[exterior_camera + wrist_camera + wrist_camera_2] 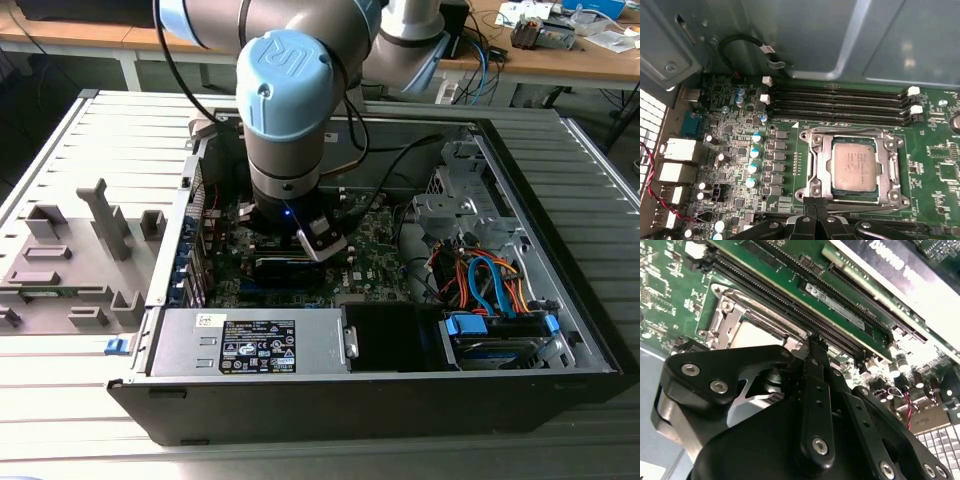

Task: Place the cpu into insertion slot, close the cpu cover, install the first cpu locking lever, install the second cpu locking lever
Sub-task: 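Install the second cpu locking lever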

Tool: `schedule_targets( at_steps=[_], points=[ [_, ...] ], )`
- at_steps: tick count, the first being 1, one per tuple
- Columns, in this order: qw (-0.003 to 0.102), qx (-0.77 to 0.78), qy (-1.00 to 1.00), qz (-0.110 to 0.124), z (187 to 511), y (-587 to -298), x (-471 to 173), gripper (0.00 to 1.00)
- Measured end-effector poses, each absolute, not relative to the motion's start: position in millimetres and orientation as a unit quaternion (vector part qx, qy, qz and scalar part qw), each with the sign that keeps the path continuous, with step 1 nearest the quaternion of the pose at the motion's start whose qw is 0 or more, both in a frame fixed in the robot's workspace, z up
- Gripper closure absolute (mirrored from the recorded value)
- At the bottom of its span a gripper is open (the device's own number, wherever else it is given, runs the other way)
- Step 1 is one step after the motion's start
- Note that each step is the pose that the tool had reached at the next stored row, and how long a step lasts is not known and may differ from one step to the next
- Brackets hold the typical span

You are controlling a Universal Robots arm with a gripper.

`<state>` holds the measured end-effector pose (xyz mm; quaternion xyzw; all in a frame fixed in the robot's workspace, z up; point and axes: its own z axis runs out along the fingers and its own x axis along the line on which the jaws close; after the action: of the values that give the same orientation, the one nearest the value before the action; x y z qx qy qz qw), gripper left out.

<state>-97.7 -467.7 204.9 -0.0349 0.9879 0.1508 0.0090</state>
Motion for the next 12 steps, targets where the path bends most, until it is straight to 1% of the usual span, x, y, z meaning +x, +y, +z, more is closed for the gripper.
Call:
schedule_targets(
  at_steps=[12],
  points=[
    [0.009,-0.037,0.987,0.153,199,-463,-108,0.89]
  ],
)
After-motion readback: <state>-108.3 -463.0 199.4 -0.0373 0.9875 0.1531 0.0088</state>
